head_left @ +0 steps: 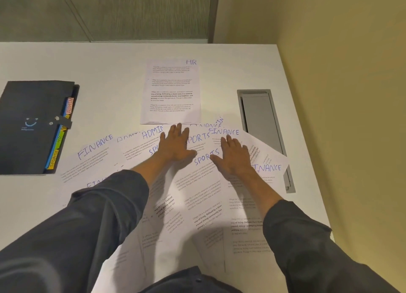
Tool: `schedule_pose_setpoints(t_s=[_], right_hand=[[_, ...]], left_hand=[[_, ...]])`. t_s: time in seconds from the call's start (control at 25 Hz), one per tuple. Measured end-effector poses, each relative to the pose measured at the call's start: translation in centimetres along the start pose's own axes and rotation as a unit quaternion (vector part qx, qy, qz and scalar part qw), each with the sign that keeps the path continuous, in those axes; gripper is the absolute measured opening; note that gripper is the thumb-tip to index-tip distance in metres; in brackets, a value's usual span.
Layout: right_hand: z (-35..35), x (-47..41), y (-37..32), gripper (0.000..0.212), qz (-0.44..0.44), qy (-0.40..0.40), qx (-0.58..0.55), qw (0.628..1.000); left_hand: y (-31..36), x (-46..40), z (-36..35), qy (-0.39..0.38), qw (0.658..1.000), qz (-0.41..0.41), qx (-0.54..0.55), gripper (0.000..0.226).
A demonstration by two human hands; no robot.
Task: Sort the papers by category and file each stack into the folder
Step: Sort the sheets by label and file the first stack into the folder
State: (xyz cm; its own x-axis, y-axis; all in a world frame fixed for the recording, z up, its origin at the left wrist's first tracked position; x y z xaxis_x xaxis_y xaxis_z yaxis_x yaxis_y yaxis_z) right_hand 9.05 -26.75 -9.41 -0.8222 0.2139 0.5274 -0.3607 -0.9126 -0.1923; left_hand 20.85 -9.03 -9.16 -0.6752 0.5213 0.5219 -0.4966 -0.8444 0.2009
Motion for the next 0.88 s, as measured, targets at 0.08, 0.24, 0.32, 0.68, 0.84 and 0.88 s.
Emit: schedule_pose_setpoints(t_s=[0.08, 0.24, 0.32, 0.68, 0.84, 0.88], right_hand=[[-0.1, 0.0, 0.1, 0.074, 0.017, 0.031, 0.009, 0.999], [0.7, -0.3, 0.1, 0.063, 0.048, 0.067, 0.021, 0.996], [1.1, -0.8, -0.1, 0.074, 0.040, 0.043, 0.007, 0.998], [1.7, -2.6, 0.6, 0.090, -0.056, -0.007, 0.009, 0.998], [2.2, -2.8, 0.3, 0.083, -0.006, 0.048, 0.019, 0.999], [2.1, -2.7, -0.4, 0.078, 0.043, 0.061, 0.030, 0.997]], left_hand=[[-0.2, -0.4, 0.1, -0.015, 1.000, 0.007, -0.005, 0.100], [0.1, -0.6, 0.1, -0.012, 1.000, 0.002, -0.024, 0.104], [0.3, -0.7, 0.0, -0.015, 1.000, 0.003, -0.022, 0.104], [0.8, 0.3, -0.8, 0.000, 0.996, -0.063, -0.062, 0.084], [0.5, 0.9, -1.0, 0.017, 0.994, -0.071, -0.077, 0.084], [0.6, 1.0, -0.9, 0.028, 0.994, -0.078, -0.072, 0.082]])
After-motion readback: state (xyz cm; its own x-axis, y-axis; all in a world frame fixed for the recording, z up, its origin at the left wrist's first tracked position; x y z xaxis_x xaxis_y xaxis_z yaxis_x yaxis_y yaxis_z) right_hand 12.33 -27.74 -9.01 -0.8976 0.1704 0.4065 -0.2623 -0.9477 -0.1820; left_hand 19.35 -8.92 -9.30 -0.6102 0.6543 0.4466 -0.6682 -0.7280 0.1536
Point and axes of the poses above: each hand's wrist, its own x-axis away from the middle knuckle, its own z-axis out of the back of the hand, y = z × x, the point moved 2 cm from there along -x, towards the middle knuckle, and after that the axes turned 6 degrees about -y, right-handed, at the moved point
